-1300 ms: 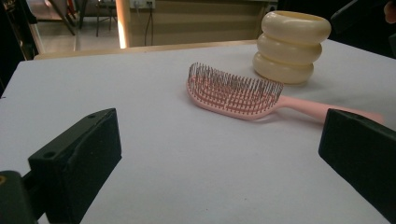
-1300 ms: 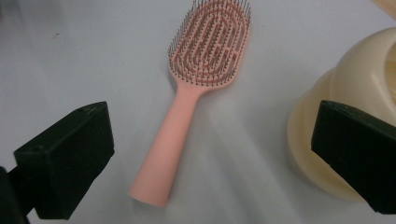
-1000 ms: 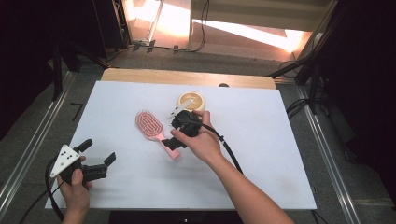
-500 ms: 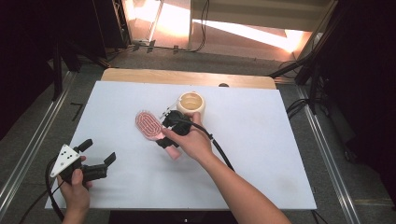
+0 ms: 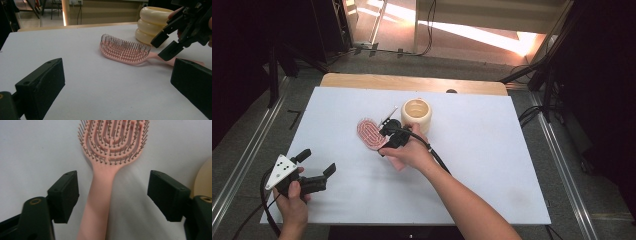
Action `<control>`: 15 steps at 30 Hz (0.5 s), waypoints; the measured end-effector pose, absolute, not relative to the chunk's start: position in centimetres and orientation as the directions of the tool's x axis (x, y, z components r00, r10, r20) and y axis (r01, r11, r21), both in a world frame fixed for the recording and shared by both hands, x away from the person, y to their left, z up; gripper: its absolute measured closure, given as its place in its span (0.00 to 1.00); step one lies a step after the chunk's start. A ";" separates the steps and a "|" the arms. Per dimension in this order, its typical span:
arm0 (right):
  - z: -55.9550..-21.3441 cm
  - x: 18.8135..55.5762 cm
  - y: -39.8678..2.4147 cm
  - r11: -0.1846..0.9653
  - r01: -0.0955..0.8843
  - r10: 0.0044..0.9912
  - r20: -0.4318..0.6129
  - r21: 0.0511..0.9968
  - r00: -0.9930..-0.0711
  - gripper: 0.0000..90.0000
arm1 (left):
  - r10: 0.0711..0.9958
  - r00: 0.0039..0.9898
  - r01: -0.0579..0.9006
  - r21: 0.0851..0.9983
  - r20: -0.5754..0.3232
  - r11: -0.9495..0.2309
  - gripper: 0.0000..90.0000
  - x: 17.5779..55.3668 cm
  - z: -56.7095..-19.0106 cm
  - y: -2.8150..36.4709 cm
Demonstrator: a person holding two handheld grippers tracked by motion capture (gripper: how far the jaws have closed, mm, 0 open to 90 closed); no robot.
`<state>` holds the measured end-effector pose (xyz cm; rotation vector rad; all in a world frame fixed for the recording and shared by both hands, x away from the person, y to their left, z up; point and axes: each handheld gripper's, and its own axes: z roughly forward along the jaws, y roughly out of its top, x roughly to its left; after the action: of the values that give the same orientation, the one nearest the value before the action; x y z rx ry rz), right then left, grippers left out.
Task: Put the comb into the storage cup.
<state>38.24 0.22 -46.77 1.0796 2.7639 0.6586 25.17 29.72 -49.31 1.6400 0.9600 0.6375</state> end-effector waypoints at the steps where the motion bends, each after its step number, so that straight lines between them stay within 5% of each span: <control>1: -46.8 38.2 0.2 0.655 0.622 0.666 0.061 0.429 -0.743 0.28 | 0.845 0.531 0.268 0.959 -0.065 -0.094 0.00 25.2 -49.3 29.7; 6: -47.3 38.3 0.6 0.645 0.646 0.685 0.067 0.408 -0.726 0.46 | 0.845 0.531 0.268 0.959 -0.066 -0.094 0.00 25.2 -49.3 29.7; 15: -47.6 38.5 1.2 0.629 0.672 0.697 0.098 0.391 -0.710 0.54 | 0.846 0.530 0.269 0.959 -0.065 -0.095 0.00 25.2 -49.3 29.7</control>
<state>38.51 1.17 -47.58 1.1689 2.7785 0.6265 25.20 29.72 -49.31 1.6405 0.9614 0.6383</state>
